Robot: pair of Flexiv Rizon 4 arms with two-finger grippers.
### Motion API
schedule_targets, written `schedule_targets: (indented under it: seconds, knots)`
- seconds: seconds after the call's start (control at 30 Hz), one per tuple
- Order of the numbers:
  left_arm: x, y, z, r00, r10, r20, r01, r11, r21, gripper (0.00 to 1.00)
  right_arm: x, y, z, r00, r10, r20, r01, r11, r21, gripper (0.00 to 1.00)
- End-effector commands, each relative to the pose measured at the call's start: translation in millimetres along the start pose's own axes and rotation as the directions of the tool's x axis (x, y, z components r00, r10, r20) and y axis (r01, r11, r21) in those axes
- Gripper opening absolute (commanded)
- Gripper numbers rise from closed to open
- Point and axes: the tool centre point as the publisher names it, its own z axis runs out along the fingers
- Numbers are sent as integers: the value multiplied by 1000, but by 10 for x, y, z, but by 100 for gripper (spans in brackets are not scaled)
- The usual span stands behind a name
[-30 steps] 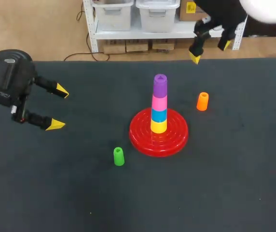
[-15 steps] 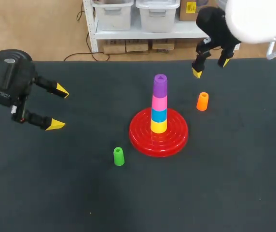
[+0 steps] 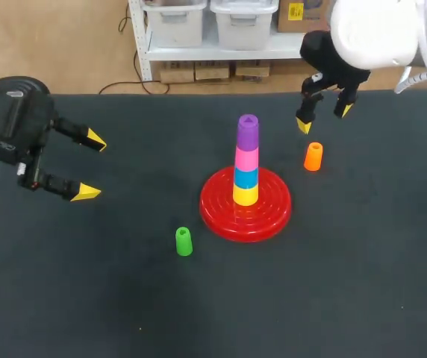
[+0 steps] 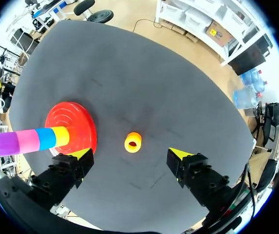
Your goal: Pick up and stack the cylinders on the red base in this order: pink,purple,orange,green
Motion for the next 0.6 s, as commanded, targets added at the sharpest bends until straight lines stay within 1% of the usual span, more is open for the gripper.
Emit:
schedule_targets:
  seconds: [0.03, 0.23, 0.43, 0.5, 0.6]
  knots:
    - [12, 10, 8, 1000, 2, 2, -2, 1000, 0, 100, 4, 22, 105, 1000, -5, -15, 5, 1000, -6, 100]
    - [12, 10, 8, 1000, 2, 2, -2, 1000, 0, 100, 53, -8, 251, 1000, 6, -29, -7, 1000, -30, 100]
    - [12, 10, 8, 1000, 2, 2, -2, 1000, 0, 100, 103, 10, 431, 998, 10, -63, -12, 1000, -27, 100]
    - [12, 10, 8, 1000, 2, 2, -2, 1000, 0, 100, 119, 8, 476, 998, 14, -69, -15, 1000, -15, 100]
    - [12, 10, 8, 1000, 2, 2, -2, 1000, 0, 100, 135, 5, 518, 997, 16, -72, -17, 1000, -20, 100]
